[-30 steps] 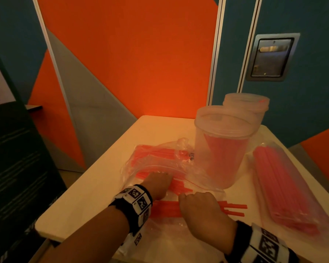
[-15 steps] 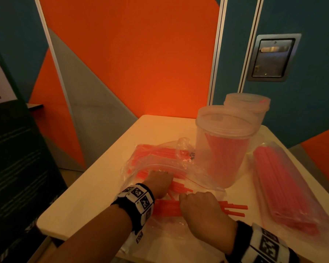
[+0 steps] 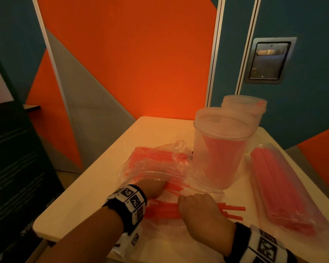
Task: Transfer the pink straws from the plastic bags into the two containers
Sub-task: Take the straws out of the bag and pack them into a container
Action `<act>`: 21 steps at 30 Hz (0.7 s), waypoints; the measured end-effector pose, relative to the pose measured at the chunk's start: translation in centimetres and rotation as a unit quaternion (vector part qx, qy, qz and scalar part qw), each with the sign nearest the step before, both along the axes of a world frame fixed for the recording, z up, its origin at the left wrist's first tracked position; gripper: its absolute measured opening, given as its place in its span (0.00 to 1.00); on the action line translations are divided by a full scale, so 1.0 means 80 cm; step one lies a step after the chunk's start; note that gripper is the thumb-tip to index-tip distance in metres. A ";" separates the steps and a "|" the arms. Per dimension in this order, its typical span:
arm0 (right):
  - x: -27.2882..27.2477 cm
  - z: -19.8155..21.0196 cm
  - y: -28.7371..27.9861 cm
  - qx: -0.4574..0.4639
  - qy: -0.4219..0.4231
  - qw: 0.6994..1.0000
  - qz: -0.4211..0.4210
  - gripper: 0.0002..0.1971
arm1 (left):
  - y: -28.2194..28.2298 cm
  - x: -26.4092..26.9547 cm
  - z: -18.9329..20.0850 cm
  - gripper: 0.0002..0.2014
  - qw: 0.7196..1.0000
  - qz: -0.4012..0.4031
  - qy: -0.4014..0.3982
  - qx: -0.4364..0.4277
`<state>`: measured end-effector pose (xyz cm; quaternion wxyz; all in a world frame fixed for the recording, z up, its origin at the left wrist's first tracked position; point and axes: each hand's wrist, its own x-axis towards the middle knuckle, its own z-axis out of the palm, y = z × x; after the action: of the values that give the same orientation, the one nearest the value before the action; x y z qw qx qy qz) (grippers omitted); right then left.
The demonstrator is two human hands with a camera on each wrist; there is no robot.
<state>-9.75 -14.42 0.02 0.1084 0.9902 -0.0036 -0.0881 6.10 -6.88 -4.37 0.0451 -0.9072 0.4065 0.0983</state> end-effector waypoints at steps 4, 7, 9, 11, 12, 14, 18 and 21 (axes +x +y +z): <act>0.002 0.000 0.000 -0.003 0.003 1.000 0.004 0.13 | -0.004 0.000 -0.001 0.14 1.000 -0.001 0.019 0.009; 0.004 0.000 -0.001 0.001 0.003 1.000 0.003 0.13 | -0.006 0.001 -0.001 0.14 0.999 -0.005 0.036 0.017; 0.004 0.000 -0.002 0.003 0.000 1.000 0.004 0.14 | -0.004 0.002 -0.001 0.13 1.000 -0.008 0.026 0.014; 0.003 0.000 -0.002 -0.003 0.003 1.000 0.003 0.15 | -0.003 0.002 -0.002 0.13 1.000 -0.008 0.013 0.016; 0.004 -0.001 -0.002 -0.006 0.003 1.000 0.003 0.15 | -0.002 0.002 -0.003 0.12 1.000 -0.008 0.007 0.020; 0.003 -0.001 -0.002 -0.007 0.002 1.000 0.002 0.14 | -0.001 0.001 -0.002 0.12 1.000 -0.016 -0.008 0.016; 0.002 0.000 -0.003 -0.006 -0.005 1.000 -0.003 0.13 | 0.002 0.000 0.006 0.13 0.999 -0.015 -0.018 -0.029; -0.001 0.004 -0.007 -0.012 -0.012 1.000 -0.005 0.13 | 0.007 0.002 0.010 0.13 0.999 -0.004 -0.003 -0.032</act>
<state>-9.85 -14.97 0.31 0.1198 0.9897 -0.0107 -0.0770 6.22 -6.36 -3.61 0.0174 -0.9070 0.4128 0.0818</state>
